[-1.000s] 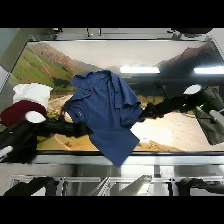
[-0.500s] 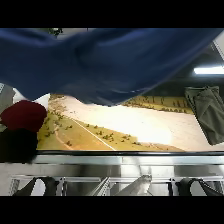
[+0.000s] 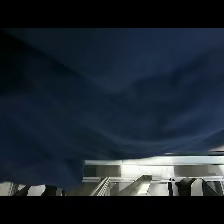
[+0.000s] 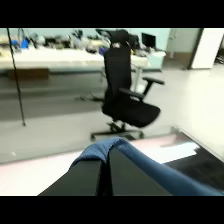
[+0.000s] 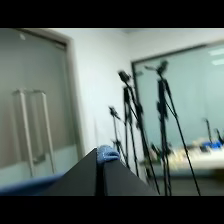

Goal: Fold the shirts.

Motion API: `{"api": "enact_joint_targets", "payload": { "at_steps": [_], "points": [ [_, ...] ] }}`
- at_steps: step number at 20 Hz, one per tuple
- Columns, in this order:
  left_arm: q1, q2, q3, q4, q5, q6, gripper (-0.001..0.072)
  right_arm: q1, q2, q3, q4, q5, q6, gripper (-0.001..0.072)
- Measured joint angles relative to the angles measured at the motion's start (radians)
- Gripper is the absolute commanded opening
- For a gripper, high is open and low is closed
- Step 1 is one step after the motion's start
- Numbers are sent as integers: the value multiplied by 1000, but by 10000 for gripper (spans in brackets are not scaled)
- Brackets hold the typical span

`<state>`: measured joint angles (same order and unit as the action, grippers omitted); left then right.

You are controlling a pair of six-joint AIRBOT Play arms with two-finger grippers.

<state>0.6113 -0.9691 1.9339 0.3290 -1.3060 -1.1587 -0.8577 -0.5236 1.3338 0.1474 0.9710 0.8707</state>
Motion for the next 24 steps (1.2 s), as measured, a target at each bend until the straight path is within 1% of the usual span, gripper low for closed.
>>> {"api": "enact_joint_targets", "payload": {
  "at_steps": [2, 4, 7, 9, 11, 13, 14, 15, 16, 17, 18, 19, 20, 21, 22, 23, 24],
  "points": [
    [-104, -81, -85, 2, 4, 82, 27, 28, -70, -50, -54, 42, 18, 14],
    [-208, -187, -150, 32, 20, 139, 28, 104, -161, -132, -111, 63, 17, 15],
    [-319, -378, -216, 87, 61, 204, 28, 268, -338, -278, -186, 16, -46, 15],
    [-369, -519, -233, 102, 96, 264, 29, 394, -486, -352, -204, -86, -124, 15],
    [-405, -660, -225, 111, 137, 333, 29, 513, -655, -388, -186, -249, -230, 14],
    [-428, -797, -184, 112, 192, 382, 30, 602, -823, -377, -71, -411, -373, 15],
    [-435, -862, -153, 116, 218, 396, 41, 632, -905, -355, 5, -465, -452, 16],
    [-437, -915, -118, 117, 232, 405, 251, 653, -975, -326, 80, -487, -522, 46],
    [-436, -961, -78, 116, 240, 409, 344, 666, -1028, -298, 140, -487, -571, 251],
    [-430, -996, -39, 113, 237, 401, 344, 674, -1067, -272, 187, -476, -609, 480],
    [-419, -1020, 0, 115, 221, 387, 344, 674, -1091, -253, 219, -459, -634, 516],
    [-403, -1034, 37, 116, 200, 367, 344, 668, -1101, -236, 246, -430, -645, 503],
    [-380, -1040, 70, 116, 166, 342, 344, 657, -1103, -226, 254, -394, -644, 397],
    [-356, -1038, 85, 116, 128, 312, 344, 638, -1096, -218, 249, -350, -627, 241],
    [-326, -1026, 84, 120, 89, 277, 344, 615, -1084, -212, 228, -304, -595, 170],
    [-298, -1008, 70, 124, 59, 251, 344, 588, -1069, -208, 194, -254, -554, 50],
    [-267, -985, 43, 123, 29, 226, 344, 560, -1055, -206, 150, -204, -498, 15]
  ]
}}
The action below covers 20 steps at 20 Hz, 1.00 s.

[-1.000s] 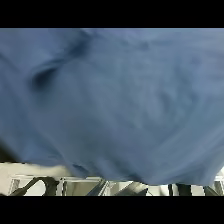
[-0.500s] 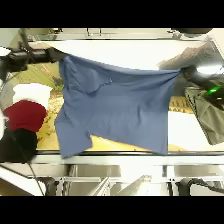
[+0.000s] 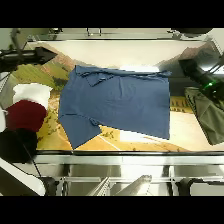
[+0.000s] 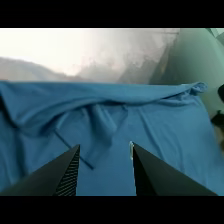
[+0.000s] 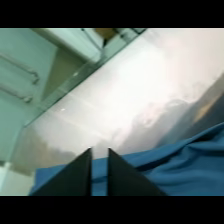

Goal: Fold the shirts.

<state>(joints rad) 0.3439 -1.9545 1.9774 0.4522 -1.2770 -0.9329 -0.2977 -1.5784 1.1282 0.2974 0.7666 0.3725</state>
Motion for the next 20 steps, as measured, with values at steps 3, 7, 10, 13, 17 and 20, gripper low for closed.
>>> {"api": "enact_joint_targets", "payload": {
  "at_steps": [3, 7, 10, 13, 17, 20],
  "points": [
    [77, 69, -138, 1, -99, -61, 344, -89, 38, 3, -196, 180, 213, 14],
    [132, 170, -407, 67, -193, -110, 344, -148, 98, -79, -467, 378, 407, 14],
    [146, 248, -607, 218, -181, -153, 344, -163, 167, -228, -574, 444, 449, 14],
    [151, 303, -750, 315, -113, -177, 344, -169, 217, -357, -618, 462, 450, 14],
    [140, 308, -827, 366, -29, -187, 345, -171, 240, -450, -640, 470, 431, 14],
    [119, 284, -845, 381, 33, -190, 345, -171, 245, -474, -647, 474, 425, 14]
  ]
}}
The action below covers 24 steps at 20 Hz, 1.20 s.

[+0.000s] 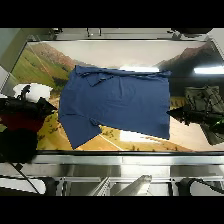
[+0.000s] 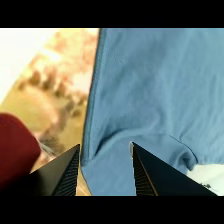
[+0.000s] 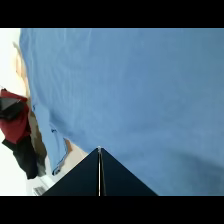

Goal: Fold the shirts.

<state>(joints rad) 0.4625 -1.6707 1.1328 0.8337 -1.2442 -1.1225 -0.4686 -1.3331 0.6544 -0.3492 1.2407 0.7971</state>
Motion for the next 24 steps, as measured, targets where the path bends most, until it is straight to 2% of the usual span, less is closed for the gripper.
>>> {"api": "enact_joint_targets", "payload": {
  "at_steps": [4, 7, 8, 10, 11, 13, 14, 15, 16, 21, 24],
  "points": [
    [-51, -51, 23, 0, 29, 8, 345, 0, 2, -10, -4, 2, -4, 14],
    [-98, -100, 88, 1, -5, 12, 344, 0, 3, -12, -6, 4, -4, 14],
    [-113, -114, 116, 9, -24, 12, 320, -2, 3, -13, -6, 6, -4, 14],
    [-132, -134, 166, 28, -53, 13, 79, -13, 3, -13, -7, 7, -5, 15],
    [-136, -138, 187, 24, -75, 15, 29, -26, 3, -13, -10, 8, -5, 15],
    [-138, -143, 217, 19, -114, 15, 29, -61, 3, -13, -21, 10, -12, 20],
    [-138, -146, 224, 19, -128, 16, 29, -84, 3, -13, -34, 12, -13, 84],
    [-138, -146, 226, 16, -142, 19, 29, -106, 3, -13, -54, 15, -12, 249],
    [-138, -147, 224, 16, -149, 24, 29, -124, 3, -13, -87, 14, -11, 293],
    [-138, -148, 213, 13, -167, 43, 29, -139, -28, -16, -277, -27, 64, 303],
    [-138, -148, 212, 11, -171, 50, 29, -104, -72, -27, -326, -68, 93, 303]
  ]
}}
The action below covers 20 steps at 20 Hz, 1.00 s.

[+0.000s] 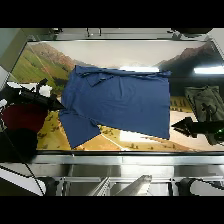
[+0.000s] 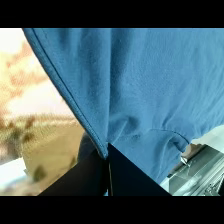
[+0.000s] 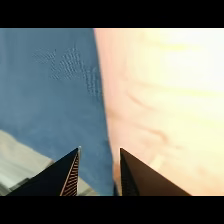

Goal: Fold the shirts.

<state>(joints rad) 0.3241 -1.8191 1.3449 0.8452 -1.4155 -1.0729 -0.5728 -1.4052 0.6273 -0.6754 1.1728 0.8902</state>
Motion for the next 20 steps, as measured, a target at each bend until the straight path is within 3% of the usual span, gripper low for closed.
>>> {"api": "enact_joint_targets", "payload": {
  "at_steps": [10, 12, 20],
  "points": [
    [4, 0, 0, -2, -41, 2, 29, 179, -113, -9, 35, 6, 27, 288],
    [4, 0, 0, 0, -45, 3, 28, 181, -116, -9, 39, 9, 30, 167],
    [4, 0, 0, -8, -74, 3, 29, 182, -104, -10, -24, 50, 26, 167]
  ]
}}
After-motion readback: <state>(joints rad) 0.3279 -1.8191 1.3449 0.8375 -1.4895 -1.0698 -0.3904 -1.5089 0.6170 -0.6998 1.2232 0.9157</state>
